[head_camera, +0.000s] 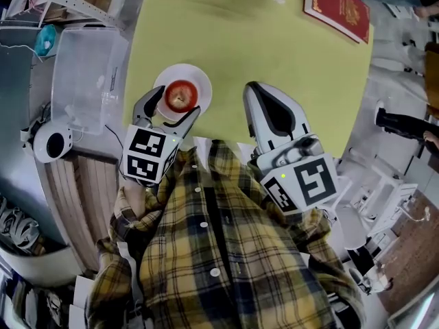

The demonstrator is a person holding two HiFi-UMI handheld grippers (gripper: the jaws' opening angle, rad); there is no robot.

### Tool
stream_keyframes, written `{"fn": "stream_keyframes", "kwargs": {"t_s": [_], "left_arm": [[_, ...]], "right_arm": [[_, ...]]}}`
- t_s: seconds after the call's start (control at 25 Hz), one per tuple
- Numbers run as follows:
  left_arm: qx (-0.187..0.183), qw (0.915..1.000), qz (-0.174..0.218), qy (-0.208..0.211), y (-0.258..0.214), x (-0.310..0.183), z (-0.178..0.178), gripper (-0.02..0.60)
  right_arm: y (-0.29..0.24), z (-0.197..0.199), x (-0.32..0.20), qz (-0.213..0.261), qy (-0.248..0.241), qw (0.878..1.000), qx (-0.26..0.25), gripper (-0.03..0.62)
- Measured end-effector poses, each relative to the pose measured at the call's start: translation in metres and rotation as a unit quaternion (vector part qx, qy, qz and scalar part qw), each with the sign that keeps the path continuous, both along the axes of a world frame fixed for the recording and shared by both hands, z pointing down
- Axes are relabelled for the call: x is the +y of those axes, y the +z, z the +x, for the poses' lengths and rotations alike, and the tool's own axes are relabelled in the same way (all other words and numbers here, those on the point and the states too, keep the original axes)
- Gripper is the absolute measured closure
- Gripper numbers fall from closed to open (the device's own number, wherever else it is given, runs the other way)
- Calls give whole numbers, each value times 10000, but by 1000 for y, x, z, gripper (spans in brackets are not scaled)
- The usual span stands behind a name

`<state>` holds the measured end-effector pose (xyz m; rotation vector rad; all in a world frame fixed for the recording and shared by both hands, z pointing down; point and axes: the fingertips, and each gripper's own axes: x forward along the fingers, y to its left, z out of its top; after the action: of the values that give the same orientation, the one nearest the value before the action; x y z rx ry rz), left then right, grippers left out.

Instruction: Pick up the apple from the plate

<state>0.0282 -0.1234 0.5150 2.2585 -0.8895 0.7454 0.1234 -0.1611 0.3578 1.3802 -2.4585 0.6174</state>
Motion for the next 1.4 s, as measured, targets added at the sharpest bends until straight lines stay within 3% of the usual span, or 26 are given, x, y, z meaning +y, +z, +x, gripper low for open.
{"fn": "stream_keyframes", "kwargs": {"t_s": [0.68, 1.4], "left_arm": [[-198, 9997, -106, 0, 30, -4, 7, 207], [-134, 9997, -211, -59, 29, -3, 6, 207]], "right_arm": [[20, 5, 5, -258, 5, 9997, 24, 597], [17, 4, 3, -253, 67, 9997, -4, 597]]}}
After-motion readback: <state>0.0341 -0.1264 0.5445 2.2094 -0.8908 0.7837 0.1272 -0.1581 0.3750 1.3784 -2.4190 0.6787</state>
